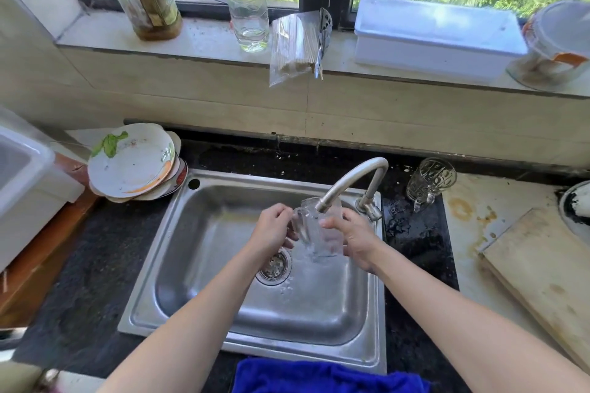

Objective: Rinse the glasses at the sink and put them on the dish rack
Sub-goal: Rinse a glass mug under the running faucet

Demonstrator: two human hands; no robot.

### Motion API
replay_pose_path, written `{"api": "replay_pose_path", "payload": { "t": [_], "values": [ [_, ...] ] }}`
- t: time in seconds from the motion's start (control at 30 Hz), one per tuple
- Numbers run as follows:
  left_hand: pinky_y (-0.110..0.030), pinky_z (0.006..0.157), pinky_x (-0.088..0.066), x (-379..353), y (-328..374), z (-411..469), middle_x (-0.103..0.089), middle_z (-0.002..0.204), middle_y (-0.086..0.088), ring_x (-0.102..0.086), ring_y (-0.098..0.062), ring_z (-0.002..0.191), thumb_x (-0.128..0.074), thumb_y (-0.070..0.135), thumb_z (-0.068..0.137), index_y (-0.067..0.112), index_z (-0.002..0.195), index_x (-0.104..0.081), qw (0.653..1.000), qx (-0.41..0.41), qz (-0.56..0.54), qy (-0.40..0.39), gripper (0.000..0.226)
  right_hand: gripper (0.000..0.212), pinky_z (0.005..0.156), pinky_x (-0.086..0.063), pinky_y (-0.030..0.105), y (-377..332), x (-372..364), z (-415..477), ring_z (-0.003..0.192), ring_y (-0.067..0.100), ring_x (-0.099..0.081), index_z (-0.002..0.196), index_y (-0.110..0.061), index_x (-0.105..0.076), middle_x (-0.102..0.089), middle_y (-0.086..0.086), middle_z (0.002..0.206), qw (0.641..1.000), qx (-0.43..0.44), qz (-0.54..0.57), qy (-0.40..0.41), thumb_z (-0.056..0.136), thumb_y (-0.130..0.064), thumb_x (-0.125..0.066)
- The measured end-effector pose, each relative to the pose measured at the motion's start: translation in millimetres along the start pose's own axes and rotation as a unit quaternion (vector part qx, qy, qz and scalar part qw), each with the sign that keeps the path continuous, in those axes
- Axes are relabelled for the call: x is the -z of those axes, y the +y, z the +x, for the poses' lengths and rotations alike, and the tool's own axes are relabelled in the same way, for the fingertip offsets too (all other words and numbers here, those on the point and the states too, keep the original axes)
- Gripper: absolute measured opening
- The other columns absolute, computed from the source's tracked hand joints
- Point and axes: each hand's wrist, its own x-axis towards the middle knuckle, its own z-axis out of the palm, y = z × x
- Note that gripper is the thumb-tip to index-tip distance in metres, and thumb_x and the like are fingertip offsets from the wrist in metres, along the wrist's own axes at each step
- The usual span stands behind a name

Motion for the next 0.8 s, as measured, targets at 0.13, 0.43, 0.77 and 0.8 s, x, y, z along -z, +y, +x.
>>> {"api": "replay_pose_path", "payload": {
  "t": [0.13,0.43,0.77,0.8],
  "values": [
    [-0.026,0.046,-0.047,-19.8,22.4,-8.8,-0.062,0.067,-0.012,-0.058,-0.018,0.051,-0.048,0.007,0.094,0.003,0.086,-0.055,0.999,-0.024,-0.007,-0.035,0.012,0.034,0.074,-0.044,0.037,2.7,12.2,-1.4,0.082,0.021,-0.06,0.11,-0.008,-0.066,-0.066,0.01,0.1,0.986,-0.083,0.121,-0.075,0.087,-0.032,-0.057],
    [-0.023,0.043,-0.049,-14.6,43.8,5.0,-0.062,0.06,-0.016,-0.061,-0.019,0.044,-0.063,0.012,0.09,-0.006,0.089,-0.06,0.992,0.09,-0.033,-0.076,0.019,0.05,0.076,-0.051,0.039,1.5,19.8,1.7,0.088,0.028,-0.066,0.121,-0.014,-0.063,-0.068,0.016,0.109,0.992,-0.063,0.087,-0.065,0.078,-0.039,-0.071],
    [-0.037,0.077,-0.051,19.8,17.0,7.1,-0.068,0.097,-0.009,-0.062,-0.019,0.086,-0.069,0.019,0.086,0.009,0.105,-0.063,0.994,0.036,0.048,-0.09,0.023,0.079,0.098,-0.04,0.029,-19.1,18.3,-4.8,0.119,0.009,-0.048,0.138,-0.02,-0.049,-0.051,-0.006,0.138,0.991,0.053,-0.116,-0.048,0.068,-0.024,-0.086],
    [-0.036,0.081,-0.049,21.9,19.0,6.8,-0.069,0.103,-0.006,-0.06,-0.017,0.094,-0.066,0.025,0.089,0.012,0.106,-0.067,0.992,0.022,0.062,-0.103,0.022,0.079,0.102,-0.037,0.03,-24.0,18.0,-5.0,0.12,0.009,-0.046,0.139,-0.017,-0.048,-0.051,-0.007,0.137,0.99,0.053,-0.116,-0.06,0.07,-0.023,-0.085]
  ]
}}
